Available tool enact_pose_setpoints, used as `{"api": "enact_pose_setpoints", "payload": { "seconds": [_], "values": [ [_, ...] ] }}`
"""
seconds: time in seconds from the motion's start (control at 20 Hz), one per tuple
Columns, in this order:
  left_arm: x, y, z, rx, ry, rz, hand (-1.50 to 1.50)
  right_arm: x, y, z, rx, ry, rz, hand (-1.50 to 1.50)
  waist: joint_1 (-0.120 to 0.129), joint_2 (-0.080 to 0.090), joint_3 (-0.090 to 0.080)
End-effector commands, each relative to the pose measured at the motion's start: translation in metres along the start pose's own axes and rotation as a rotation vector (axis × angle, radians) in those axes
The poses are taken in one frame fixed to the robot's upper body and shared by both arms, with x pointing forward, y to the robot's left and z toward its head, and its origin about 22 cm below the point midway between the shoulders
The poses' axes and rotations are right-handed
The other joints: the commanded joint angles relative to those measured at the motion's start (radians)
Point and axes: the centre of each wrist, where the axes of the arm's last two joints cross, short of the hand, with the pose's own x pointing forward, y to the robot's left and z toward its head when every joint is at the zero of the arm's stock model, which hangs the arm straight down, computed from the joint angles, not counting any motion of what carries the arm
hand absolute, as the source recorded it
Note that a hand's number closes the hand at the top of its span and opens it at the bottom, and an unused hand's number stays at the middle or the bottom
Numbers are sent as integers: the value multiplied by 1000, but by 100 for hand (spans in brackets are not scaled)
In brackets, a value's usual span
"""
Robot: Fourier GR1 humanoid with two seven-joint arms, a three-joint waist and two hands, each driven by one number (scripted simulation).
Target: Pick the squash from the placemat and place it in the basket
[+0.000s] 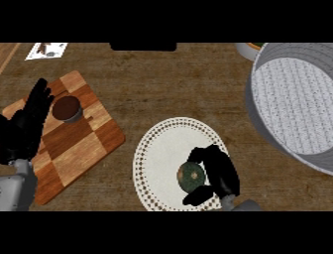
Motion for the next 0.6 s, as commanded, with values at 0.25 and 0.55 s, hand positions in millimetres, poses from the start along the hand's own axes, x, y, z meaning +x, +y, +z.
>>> {"api": "enact_pose_setpoints", "payload": {
  "seconds": [0.25, 0.55],
  "values": [
    [-2, -23, -9, -22, 9, 14, 0, -38, 73, 24, -32, -125, 74, 150, 18, 36, 23],
    [6, -14, -12, -6, -10, 6, 0, -24, 69, 40, -195, -256, -186, 150, 15, 31, 25]
  ]
}}
